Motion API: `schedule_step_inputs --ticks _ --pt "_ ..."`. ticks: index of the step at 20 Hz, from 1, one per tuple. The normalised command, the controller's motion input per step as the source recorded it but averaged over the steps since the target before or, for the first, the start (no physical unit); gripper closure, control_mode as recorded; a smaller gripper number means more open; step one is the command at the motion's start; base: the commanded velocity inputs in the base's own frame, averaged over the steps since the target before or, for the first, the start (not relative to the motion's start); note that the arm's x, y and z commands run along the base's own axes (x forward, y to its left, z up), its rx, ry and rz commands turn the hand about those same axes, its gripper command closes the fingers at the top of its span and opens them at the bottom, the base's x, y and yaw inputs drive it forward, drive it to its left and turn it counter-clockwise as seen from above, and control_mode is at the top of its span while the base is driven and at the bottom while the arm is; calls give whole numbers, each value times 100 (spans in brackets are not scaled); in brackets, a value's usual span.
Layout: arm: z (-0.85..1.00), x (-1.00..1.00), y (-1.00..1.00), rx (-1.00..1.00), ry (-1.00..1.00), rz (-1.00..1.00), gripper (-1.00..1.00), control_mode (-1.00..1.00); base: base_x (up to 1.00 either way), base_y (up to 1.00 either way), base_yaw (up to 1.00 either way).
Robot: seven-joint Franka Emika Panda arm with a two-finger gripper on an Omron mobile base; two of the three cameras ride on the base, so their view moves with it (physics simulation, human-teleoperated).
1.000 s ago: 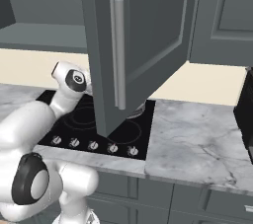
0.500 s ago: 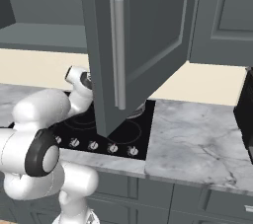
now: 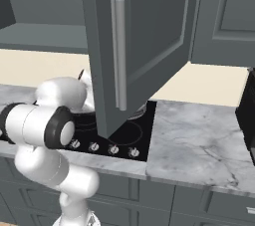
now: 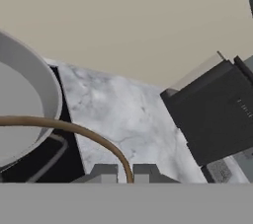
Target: Open the cabinet and move the ladle to the pot. Then close the cabinet.
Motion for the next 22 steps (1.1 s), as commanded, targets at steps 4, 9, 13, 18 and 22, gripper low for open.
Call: schedule_step_inputs --ticks 4,9,13,18,22 --pt "-27 49 -6 0 0 0 100 -100 0 0 0" --pt "-22 53 -3 0 0 -1 100 -100 0 0 0" --pt "-21 52 -4 0 0 -1 100 -100 0 0 0" --pt "-19 46 -8 0 2 -1 100 -100 0 0 0" --pt "-22 27 -8 0 2 -1 100 -100 0 0 0"
